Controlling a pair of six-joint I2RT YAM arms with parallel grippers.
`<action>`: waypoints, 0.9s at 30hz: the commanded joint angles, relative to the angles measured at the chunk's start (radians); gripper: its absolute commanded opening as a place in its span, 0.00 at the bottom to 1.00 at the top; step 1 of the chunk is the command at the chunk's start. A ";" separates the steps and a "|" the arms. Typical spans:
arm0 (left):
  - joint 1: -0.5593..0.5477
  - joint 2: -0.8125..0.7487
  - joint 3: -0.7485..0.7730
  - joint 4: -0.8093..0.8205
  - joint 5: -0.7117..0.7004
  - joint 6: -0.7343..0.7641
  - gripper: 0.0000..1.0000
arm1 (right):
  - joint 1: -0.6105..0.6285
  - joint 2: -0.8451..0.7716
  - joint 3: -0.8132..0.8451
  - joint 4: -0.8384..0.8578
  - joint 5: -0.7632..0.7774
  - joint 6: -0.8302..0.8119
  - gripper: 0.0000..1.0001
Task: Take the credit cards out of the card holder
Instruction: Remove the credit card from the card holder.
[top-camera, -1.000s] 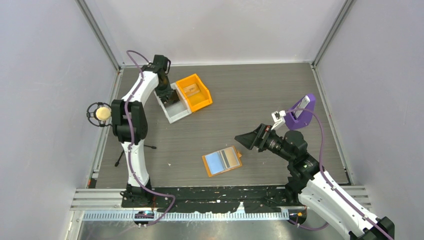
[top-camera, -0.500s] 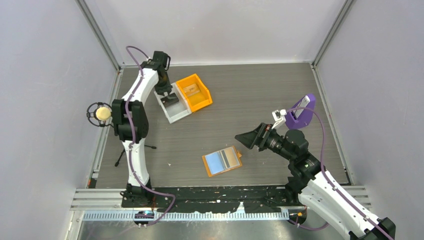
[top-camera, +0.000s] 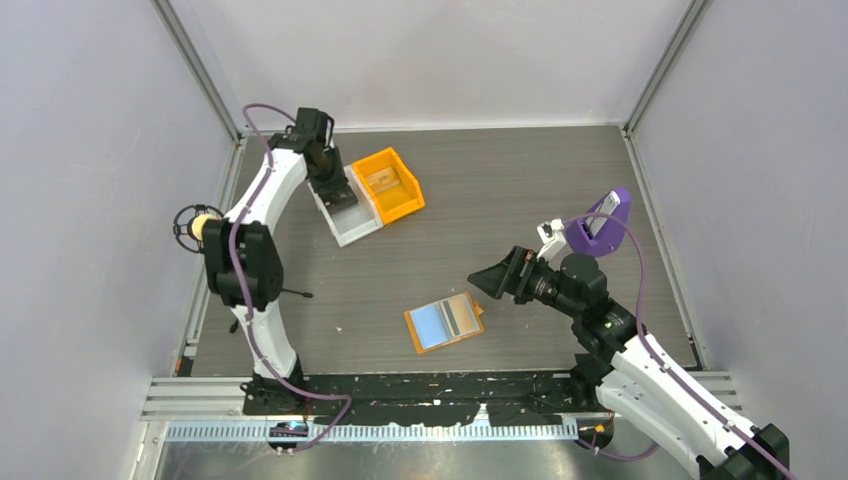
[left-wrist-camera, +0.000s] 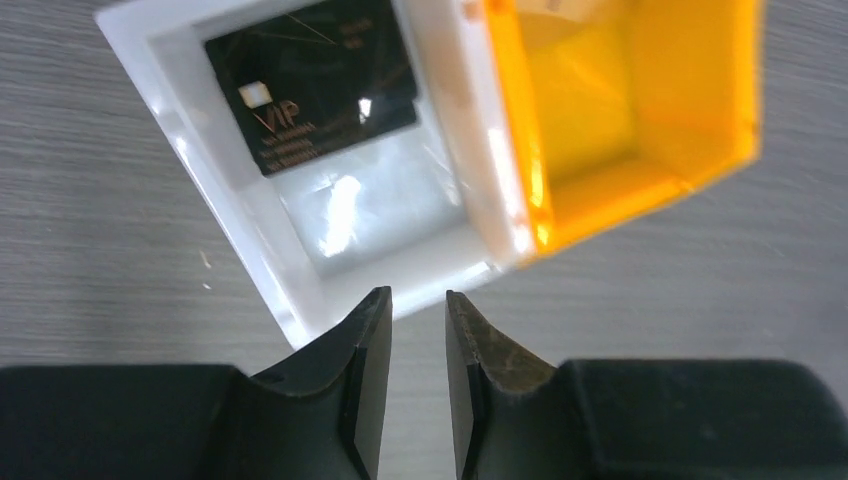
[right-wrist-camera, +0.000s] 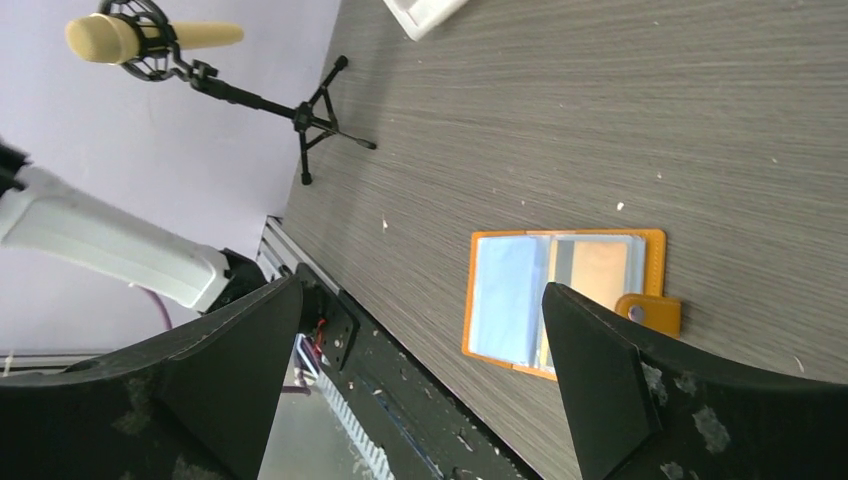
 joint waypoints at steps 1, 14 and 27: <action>-0.043 -0.188 -0.063 0.068 0.139 -0.001 0.29 | -0.006 0.009 0.033 -0.042 0.001 -0.037 1.00; -0.209 -0.642 -0.482 0.153 0.390 -0.051 0.29 | -0.005 0.062 0.001 -0.141 -0.093 -0.116 0.77; -0.400 -0.990 -1.130 0.625 0.464 -0.297 0.30 | 0.027 0.099 -0.020 -0.120 -0.037 -0.121 0.60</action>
